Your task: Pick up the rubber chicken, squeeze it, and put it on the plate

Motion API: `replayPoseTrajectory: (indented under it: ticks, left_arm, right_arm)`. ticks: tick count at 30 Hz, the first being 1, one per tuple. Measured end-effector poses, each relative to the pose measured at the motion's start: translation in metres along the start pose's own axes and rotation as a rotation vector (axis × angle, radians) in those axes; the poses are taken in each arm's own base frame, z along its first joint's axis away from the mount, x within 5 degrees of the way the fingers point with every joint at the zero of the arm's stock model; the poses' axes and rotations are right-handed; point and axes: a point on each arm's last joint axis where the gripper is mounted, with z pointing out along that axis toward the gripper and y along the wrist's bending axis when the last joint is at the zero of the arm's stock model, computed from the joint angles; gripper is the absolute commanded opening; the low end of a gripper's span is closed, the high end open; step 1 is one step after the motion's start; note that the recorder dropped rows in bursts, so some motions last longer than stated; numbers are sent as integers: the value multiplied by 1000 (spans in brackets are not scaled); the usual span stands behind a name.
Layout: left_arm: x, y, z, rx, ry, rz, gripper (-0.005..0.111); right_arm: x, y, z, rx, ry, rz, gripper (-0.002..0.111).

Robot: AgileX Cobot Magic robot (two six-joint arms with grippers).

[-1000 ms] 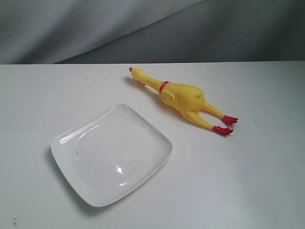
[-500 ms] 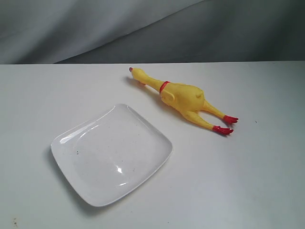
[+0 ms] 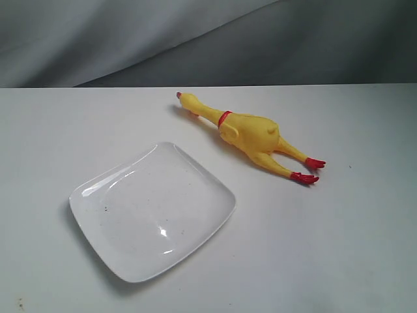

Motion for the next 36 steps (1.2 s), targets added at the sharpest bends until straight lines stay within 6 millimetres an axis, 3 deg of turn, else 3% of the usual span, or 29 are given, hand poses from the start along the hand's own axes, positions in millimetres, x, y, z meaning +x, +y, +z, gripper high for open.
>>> replayPoseTrajectory:
  ticks: [3, 4, 5, 7, 9, 13, 14, 15, 23, 30, 36]
  left_arm:
    - [0, 0, 0, 0, 0, 0, 0]
    - [0, 0, 0, 0, 0, 0, 0]
    - [0, 0, 0, 0, 0, 0, 0]
    - [0, 0, 0, 0, 0, 0, 0]
    - [0, 0, 0, 0, 0, 0, 0]
    - [0, 0, 0, 0, 0, 0, 0]
    - [0, 0, 0, 0, 0, 0, 0]
    - [0, 0, 0, 0, 0, 0, 0]
    - [0, 0, 0, 0, 0, 0, 0]
    - [0, 0, 0, 0, 2, 0, 0]
    - [0, 0, 0, 0, 2, 0, 0]
  right_arm:
    - [-2, 16, 64, -228, 177, -180, 0]
    - [4, 22, 91, -291, 222, -233, 0]
    - [8, 26, 106, -326, 240, -255, 0]
    - [36, 41, 158, -432, 346, -240, 0]
    - [62, 54, 195, -497, 430, -224, 5]
    - [110, 90, 247, -587, 540, -279, 50]
    - [115, 98, 252, -599, 544, -300, 59]
    - [121, 111, 258, -618, 546, -329, 60]
    - [118, 155, 265, -619, 449, -429, 57]
    - [127, 164, 277, -589, 427, -432, 55]
    - [135, 166, 284, -574, 435, -411, 41]
